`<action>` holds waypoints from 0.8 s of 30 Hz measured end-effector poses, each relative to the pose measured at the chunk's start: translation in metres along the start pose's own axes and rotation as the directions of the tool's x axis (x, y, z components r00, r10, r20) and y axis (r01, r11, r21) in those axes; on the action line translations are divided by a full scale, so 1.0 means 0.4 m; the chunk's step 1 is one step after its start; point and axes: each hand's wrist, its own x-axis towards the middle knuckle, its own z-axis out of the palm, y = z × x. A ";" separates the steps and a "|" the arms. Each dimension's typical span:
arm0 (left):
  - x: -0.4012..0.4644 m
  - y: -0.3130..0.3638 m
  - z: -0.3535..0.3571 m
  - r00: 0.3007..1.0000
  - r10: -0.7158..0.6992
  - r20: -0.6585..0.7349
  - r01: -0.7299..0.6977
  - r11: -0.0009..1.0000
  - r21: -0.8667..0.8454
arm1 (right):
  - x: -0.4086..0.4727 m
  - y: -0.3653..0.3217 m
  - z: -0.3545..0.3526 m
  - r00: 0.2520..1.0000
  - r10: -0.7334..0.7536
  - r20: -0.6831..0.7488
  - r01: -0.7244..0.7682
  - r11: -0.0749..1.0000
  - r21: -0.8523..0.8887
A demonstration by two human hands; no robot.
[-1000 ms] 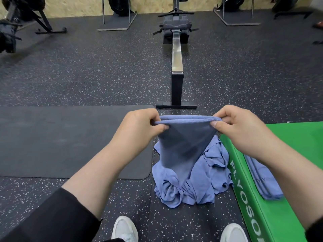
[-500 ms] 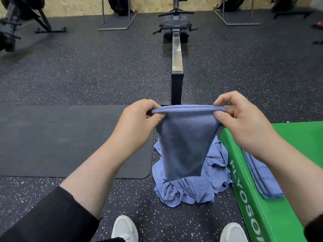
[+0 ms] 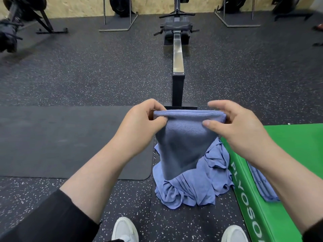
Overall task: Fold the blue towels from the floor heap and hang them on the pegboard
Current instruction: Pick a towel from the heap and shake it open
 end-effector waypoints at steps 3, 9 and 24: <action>-0.006 0.007 -0.005 1.000 0.001 -0.008 -0.001 1.000 -0.018 | -0.009 -0.014 0.011 1.000 -0.023 0.007 0.023 0.999 0.040; -0.017 0.011 0.007 0.981 0.039 0.189 -0.069 0.985 0.155 | -0.023 -0.041 0.023 0.994 -0.096 0.050 0.096 0.995 -0.006; -0.033 0.030 0.109 0.921 -0.384 0.060 0.377 0.845 -0.380 | -0.028 -0.016 0.076 0.992 -0.076 0.106 0.099 0.966 -0.238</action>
